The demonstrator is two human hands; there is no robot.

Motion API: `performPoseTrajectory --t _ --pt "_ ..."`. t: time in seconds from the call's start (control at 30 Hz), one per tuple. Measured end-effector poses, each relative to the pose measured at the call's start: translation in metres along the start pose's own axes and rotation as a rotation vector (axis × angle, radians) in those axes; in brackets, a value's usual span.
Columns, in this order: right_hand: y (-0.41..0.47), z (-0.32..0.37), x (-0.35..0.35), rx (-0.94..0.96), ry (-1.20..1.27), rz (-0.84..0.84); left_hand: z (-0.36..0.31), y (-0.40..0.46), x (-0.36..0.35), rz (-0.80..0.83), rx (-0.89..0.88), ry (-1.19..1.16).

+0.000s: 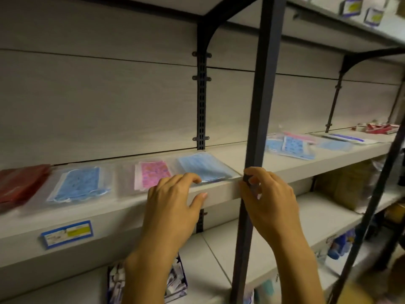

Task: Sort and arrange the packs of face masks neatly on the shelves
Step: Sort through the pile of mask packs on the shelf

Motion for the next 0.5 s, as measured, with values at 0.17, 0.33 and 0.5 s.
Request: performPoseTrajectory --t 0.17,0.33,0.5 --pt "-0.001 -0.063 0.025 -0.041 0.004 0.009 -0.053 -0.003 -0.042 0.012 -0.023 -0.014" --pt "-0.003 -0.126 0.047 -0.061 0.008 0.023 -0.101 -0.009 -0.088 0.015 -0.021 -0.073" --pt "-0.002 -0.177 0.061 -0.063 0.039 -0.001 -0.142 -0.008 -0.131 0.076 -0.035 -0.107"
Point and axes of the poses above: each hand's wrist, its own y-axis towards the middle knuckle, its own x-axis out of the back of the hand, z = x × y, the point moved 1 cm from there along y, towards the middle knuckle, and after that the axes turned 8 degrees about -y, right-handed, at the moved point
